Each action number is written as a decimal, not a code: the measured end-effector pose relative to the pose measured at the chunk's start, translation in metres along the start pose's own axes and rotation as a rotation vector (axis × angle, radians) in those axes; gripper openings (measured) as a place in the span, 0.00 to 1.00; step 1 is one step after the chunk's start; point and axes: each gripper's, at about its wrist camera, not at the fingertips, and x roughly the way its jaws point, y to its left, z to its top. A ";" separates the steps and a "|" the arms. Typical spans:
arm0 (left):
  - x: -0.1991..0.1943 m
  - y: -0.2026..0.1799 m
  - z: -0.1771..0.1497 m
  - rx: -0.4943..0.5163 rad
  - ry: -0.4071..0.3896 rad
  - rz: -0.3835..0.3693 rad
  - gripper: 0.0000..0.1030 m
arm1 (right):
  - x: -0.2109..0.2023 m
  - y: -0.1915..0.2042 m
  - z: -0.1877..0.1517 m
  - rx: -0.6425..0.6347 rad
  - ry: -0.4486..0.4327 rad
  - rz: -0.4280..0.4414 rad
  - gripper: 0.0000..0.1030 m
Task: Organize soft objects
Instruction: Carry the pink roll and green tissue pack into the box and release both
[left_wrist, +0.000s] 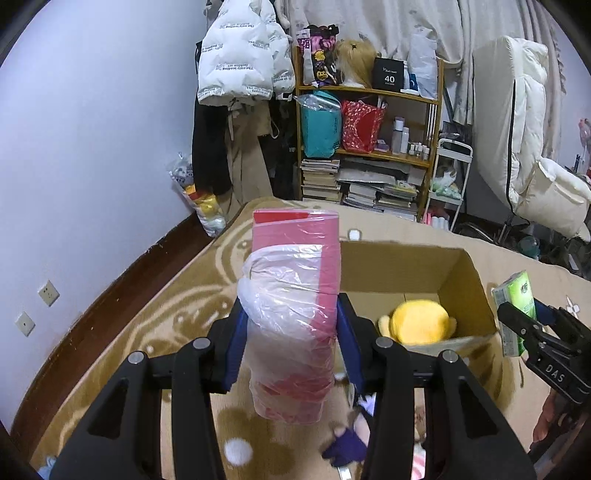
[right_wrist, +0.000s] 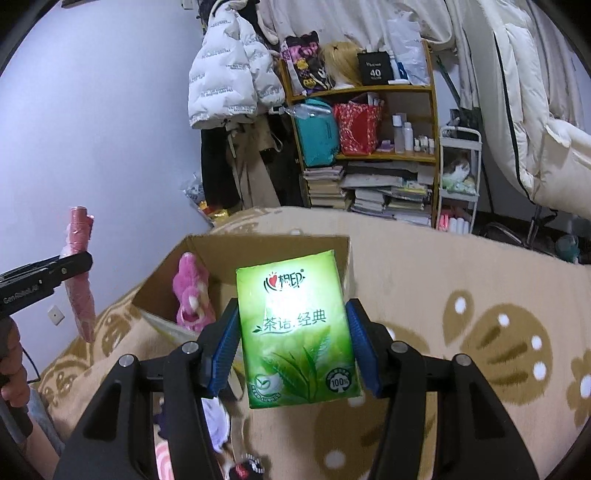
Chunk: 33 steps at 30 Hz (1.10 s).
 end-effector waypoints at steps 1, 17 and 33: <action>0.004 -0.001 0.005 0.004 -0.002 0.003 0.42 | 0.001 0.000 0.002 -0.002 -0.004 0.000 0.57; 0.067 -0.032 0.037 0.054 0.068 -0.098 0.43 | 0.048 0.015 0.021 -0.101 0.036 0.004 0.58; 0.082 -0.046 0.024 0.147 0.143 -0.033 0.92 | 0.040 0.003 0.025 0.018 0.016 0.015 1.00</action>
